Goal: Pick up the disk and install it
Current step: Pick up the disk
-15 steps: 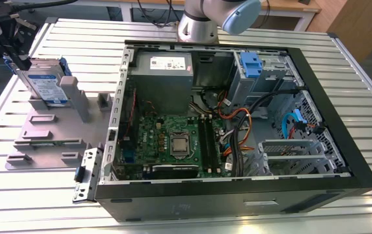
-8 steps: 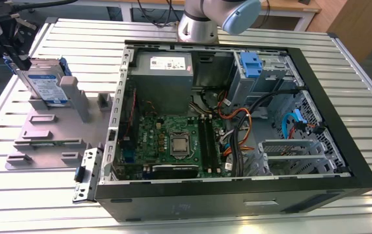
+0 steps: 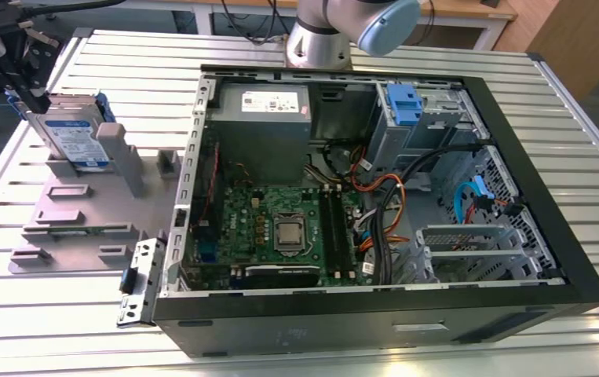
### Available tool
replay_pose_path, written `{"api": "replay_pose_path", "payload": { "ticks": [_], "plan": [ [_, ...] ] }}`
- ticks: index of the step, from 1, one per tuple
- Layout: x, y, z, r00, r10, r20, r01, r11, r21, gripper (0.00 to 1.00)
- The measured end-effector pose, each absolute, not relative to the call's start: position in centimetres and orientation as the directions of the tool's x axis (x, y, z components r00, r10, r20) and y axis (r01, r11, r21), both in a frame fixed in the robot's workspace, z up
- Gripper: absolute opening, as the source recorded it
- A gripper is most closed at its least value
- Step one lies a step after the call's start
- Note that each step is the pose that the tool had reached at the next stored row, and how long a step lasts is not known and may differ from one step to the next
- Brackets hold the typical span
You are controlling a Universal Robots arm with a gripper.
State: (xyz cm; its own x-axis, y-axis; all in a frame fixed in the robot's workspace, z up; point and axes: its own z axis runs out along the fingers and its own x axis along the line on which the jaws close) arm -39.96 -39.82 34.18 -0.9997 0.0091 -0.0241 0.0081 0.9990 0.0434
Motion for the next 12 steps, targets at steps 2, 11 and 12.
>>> {"api": "replay_pose_path", "payload": {
  "ticks": [2,11,12],
  "plan": [
    [-39.96,-39.82,34.18,-1.0,0.008,-0.024,0.007,0.999,0.044,0.11],
    [-39.96,-39.82,34.18,-0.999,-0.03,-0.024,-0.031,0.999,0.043,0.11],
    [-39.96,-39.82,34.18,-0.999,-0.031,-0.024,-0.032,0.999,0.043,0.11]
  ]
}}
